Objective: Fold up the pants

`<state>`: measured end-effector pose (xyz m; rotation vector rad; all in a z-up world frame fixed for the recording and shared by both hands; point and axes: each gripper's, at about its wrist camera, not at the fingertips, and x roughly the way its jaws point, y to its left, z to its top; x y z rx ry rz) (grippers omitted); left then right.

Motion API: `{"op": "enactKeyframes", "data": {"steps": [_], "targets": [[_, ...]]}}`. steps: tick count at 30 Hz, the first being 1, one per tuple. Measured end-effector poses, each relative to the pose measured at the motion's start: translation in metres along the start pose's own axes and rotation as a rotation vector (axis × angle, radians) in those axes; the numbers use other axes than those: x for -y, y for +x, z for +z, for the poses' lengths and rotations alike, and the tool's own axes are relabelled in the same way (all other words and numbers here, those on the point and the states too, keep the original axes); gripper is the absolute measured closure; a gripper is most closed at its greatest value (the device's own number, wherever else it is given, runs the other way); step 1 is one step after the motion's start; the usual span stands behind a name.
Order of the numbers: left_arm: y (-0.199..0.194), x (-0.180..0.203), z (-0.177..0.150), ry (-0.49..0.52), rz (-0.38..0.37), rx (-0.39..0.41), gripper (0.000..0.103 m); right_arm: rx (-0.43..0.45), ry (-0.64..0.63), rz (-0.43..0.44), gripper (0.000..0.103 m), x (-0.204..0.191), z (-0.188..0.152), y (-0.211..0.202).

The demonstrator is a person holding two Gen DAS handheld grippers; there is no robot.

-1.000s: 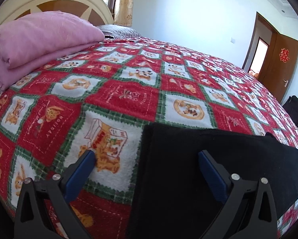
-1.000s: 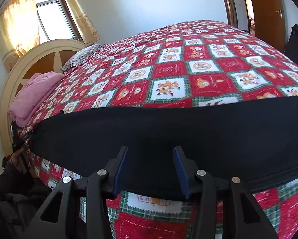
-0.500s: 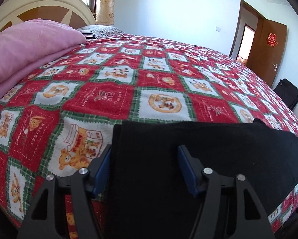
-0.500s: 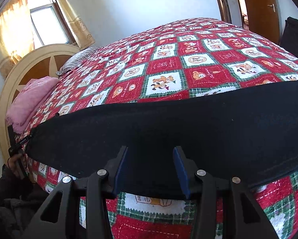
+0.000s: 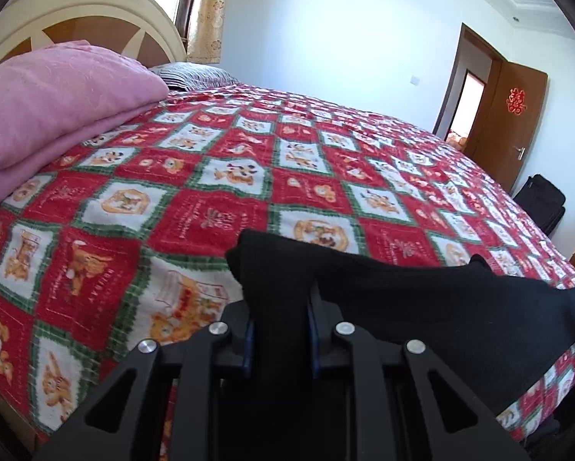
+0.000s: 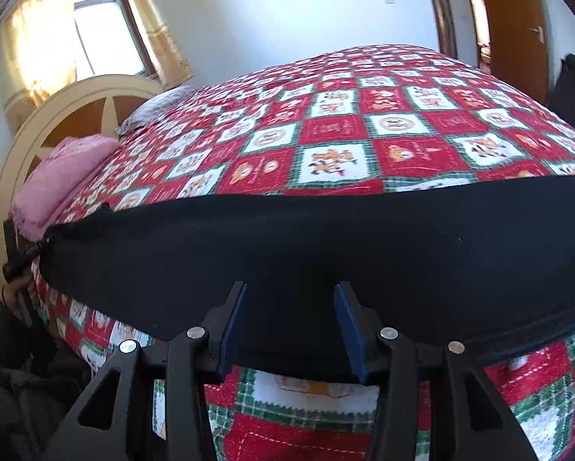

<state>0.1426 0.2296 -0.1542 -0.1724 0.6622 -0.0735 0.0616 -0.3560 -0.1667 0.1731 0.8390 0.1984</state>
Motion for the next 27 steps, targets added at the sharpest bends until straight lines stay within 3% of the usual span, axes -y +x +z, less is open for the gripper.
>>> {"op": "enactKeyframes", "data": {"steps": [3,6,8,9,13,17,21,24,27], "targets": [[0.016,-0.007,-0.006,-0.013,0.000,-0.053,0.077,-0.011,-0.039,-0.026,0.054,-0.007,-0.005,0.008],[0.016,-0.004,-0.012,-0.004,-0.003,-0.026,0.064,0.001,-0.057,-0.036,0.054,-0.011,-0.004,0.005],[0.013,0.001,-0.014,0.025,0.055,-0.021,0.028,-0.005,-0.054,-0.017,0.047,-0.013,-0.005,0.007],[0.011,0.002,-0.015,0.034,0.060,-0.015,0.024,-0.017,-0.062,-0.021,0.045,-0.014,-0.006,0.011],[-0.008,0.007,-0.011,0.057,0.091,0.047,0.020,-0.023,-0.139,-0.071,0.043,-0.025,-0.009,0.015],[-0.028,0.019,-0.001,0.085,0.144,0.123,0.002,-0.023,-0.114,-0.024,0.042,-0.020,-0.004,0.004],[-0.039,0.038,0.007,0.113,0.141,0.162,0.000,0.061,-0.073,-0.055,0.042,-0.001,0.010,-0.028],[-0.030,0.059,0.004,0.151,0.088,0.129,0.000,0.132,0.016,-0.088,0.042,0.031,0.021,-0.057],[-0.008,0.077,-0.010,0.210,0.101,0.072,0.000,0.130,0.176,-0.124,0.042,0.080,0.023,-0.068]]}}
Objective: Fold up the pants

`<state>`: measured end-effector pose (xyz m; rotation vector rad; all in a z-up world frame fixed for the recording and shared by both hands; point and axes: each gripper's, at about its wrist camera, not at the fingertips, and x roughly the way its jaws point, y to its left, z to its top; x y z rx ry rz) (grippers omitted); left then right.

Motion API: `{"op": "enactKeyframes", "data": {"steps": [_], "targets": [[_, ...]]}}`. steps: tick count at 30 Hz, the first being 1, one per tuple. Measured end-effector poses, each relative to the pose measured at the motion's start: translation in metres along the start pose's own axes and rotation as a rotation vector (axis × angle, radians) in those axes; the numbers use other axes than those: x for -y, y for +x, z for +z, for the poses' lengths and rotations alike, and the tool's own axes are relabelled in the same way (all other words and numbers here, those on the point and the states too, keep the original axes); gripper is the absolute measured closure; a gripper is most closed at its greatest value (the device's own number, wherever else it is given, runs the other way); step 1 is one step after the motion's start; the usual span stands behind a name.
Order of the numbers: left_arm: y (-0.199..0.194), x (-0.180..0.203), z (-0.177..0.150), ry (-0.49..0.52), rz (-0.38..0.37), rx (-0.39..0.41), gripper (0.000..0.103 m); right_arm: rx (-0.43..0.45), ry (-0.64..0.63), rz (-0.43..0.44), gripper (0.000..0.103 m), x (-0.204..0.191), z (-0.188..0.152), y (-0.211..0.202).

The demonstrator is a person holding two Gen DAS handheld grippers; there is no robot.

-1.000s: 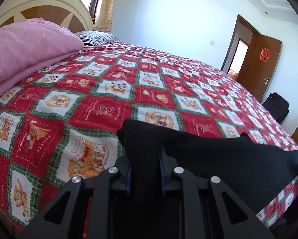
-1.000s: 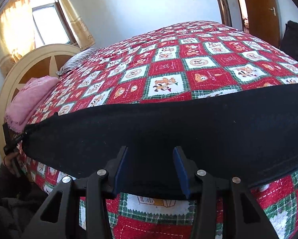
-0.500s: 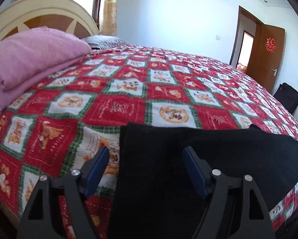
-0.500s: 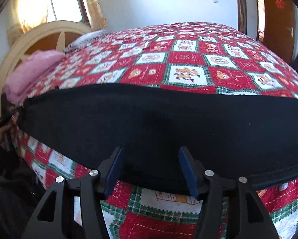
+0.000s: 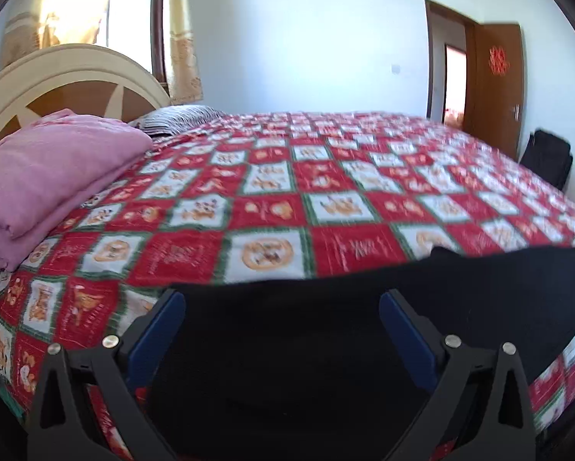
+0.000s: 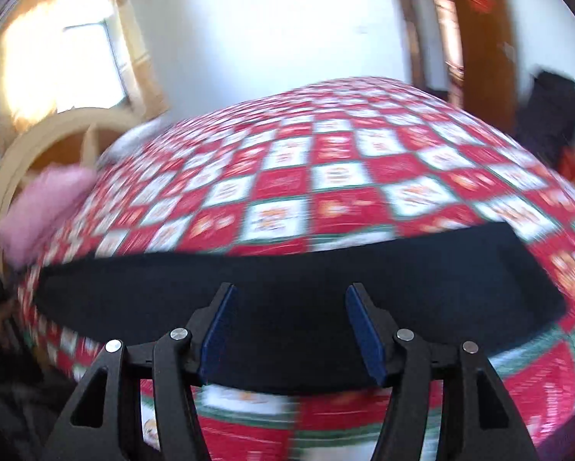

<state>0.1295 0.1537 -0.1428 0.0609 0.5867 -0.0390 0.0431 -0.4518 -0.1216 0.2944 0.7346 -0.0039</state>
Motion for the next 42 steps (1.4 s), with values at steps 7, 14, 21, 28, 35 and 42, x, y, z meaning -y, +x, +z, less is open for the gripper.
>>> {"op": "enactKeyframes", "data": {"steps": [7,14,21,28,35,42], "targets": [[0.026,0.011,-0.030,0.026,-0.003,-0.063,0.000,0.047,0.221,-0.081,0.042,0.080,0.010,-0.025],[0.008,0.015,-0.016,0.007,-0.026,-0.053,0.000,0.130,0.203,-0.038,0.044,0.084,0.021,-0.046],[0.018,0.024,-0.010,-0.009,-0.027,-0.085,0.000,0.103,0.297,-0.104,0.044,0.116,0.032,-0.050],[0.025,0.016,-0.020,-0.073,-0.021,-0.135,0.000,-0.026,0.308,-0.107,0.056,0.128,0.021,-0.025],[0.026,0.022,-0.024,-0.050,-0.010,-0.143,0.000,-0.062,0.289,-0.067,0.057,0.125,0.018,-0.021],[0.026,0.021,-0.022,-0.067,-0.005,-0.163,0.000,-0.023,0.226,-0.085,0.077,0.121,0.013,-0.013]]}}
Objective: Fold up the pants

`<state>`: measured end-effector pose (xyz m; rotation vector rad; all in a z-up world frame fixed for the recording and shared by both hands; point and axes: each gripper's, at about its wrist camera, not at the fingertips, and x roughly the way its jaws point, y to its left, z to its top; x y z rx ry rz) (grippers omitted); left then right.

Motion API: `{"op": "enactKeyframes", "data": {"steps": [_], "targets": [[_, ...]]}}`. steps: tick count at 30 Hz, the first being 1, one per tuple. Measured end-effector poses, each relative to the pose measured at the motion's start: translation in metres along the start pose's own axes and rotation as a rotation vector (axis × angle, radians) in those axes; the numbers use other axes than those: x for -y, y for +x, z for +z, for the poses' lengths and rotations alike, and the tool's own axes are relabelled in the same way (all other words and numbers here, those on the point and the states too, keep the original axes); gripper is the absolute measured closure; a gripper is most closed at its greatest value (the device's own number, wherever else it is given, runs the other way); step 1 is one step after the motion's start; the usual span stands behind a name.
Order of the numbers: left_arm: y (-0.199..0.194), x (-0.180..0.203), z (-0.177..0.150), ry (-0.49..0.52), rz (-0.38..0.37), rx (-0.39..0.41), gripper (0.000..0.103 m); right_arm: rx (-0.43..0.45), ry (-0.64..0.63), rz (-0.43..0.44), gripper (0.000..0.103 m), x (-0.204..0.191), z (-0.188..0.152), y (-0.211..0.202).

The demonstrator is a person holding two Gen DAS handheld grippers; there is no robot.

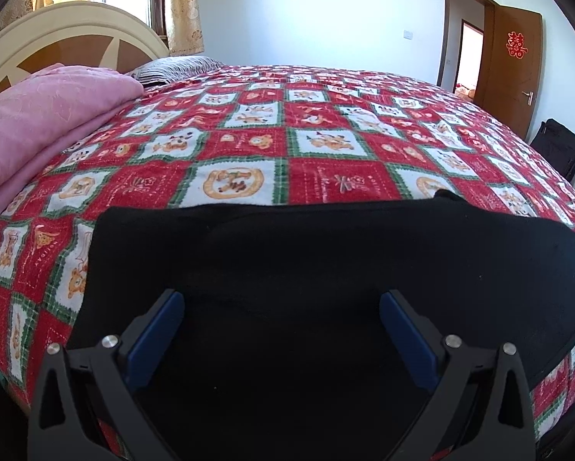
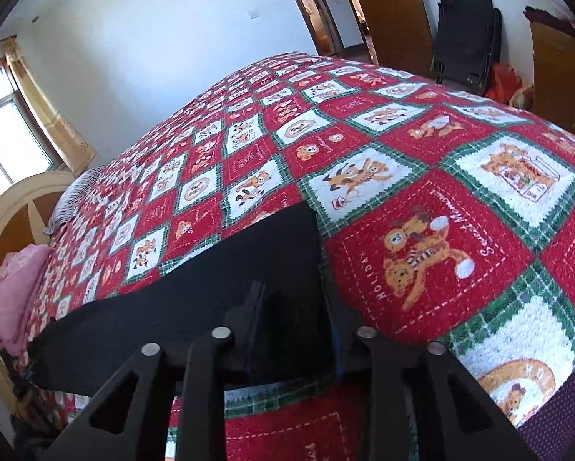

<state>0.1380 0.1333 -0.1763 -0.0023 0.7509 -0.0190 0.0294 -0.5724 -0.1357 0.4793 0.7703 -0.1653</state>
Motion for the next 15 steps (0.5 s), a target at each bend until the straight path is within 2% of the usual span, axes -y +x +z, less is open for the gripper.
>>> {"op": "enactKeyframes", "data": {"steps": [1,4,9,15], "targets": [[-0.001,0.000,0.001,-0.005,0.002,-0.007,0.000,-0.001,0.018,0.031,0.083,0.003,0.001,-0.001],[-0.007,-0.002,0.006,-0.024,-0.005,-0.003,0.000,0.020,0.045,0.065,0.087,0.007,0.000,-0.003],[-0.021,0.004,0.014,0.000,-0.012,0.027,0.000,0.067,0.056,0.085,0.089,-0.001,0.001,-0.013],[-0.034,0.014,0.022,0.008,-0.044,0.037,0.000,0.154,-0.050,0.058,0.089,-0.040,0.002,-0.037]]}}
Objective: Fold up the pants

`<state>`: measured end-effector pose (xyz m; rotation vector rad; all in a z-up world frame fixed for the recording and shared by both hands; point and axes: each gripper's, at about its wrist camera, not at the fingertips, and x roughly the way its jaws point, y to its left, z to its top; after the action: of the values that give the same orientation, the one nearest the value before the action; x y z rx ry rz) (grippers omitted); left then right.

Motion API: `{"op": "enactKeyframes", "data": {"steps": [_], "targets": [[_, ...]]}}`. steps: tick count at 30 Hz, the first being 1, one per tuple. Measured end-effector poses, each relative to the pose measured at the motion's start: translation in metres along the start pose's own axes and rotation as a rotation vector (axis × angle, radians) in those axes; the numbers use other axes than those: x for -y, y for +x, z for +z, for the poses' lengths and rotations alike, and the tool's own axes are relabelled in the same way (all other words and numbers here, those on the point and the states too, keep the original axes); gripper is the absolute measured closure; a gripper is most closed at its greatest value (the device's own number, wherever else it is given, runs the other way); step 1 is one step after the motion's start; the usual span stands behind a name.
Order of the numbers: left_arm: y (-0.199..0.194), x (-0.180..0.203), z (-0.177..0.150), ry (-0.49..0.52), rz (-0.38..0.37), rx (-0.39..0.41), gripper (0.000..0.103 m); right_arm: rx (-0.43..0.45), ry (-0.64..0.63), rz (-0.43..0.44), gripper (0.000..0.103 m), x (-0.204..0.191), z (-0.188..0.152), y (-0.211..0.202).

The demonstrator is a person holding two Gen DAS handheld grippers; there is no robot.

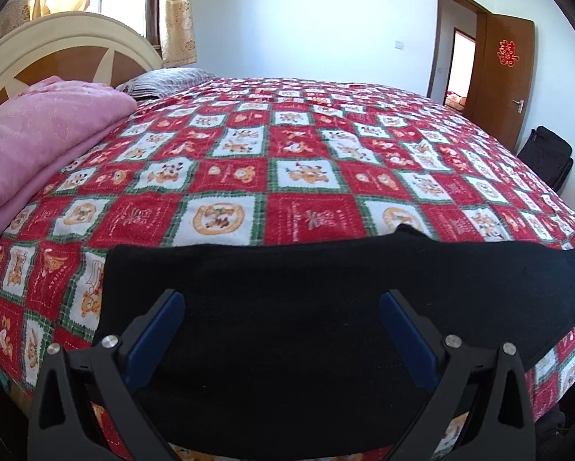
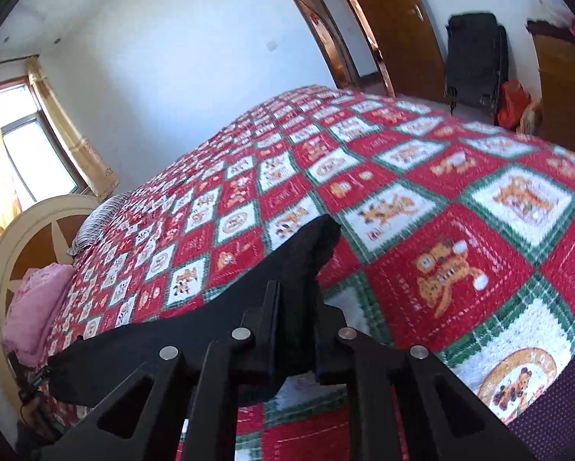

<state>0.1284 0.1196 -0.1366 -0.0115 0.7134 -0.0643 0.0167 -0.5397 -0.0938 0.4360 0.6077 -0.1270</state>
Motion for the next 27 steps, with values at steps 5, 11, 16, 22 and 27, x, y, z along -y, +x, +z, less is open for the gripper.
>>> {"op": "enactKeyframes", "data": {"steps": [5,11,16,22,27], "targets": [[-0.008,0.016,0.004,0.037,-0.037,0.008,0.000,0.049,-0.086,0.024,0.090,-0.039,0.001,-0.013],[-0.013,0.032,0.004,0.055,-0.093,-0.006,0.000,0.068,-0.198,0.075,0.090,-0.091,-0.004,-0.020],[-0.018,0.046,0.004,0.059,-0.137,-0.013,0.000,0.063,-0.268,0.093,0.090,-0.129,-0.016,-0.014],[-0.020,0.062,0.001,0.076,-0.178,-0.025,0.000,0.018,-0.318,0.151,0.090,-0.166,-0.034,0.003],[-0.021,0.070,-0.002,0.085,-0.201,-0.032,0.000,-0.031,-0.365,0.196,0.090,-0.193,-0.052,0.020]]}}
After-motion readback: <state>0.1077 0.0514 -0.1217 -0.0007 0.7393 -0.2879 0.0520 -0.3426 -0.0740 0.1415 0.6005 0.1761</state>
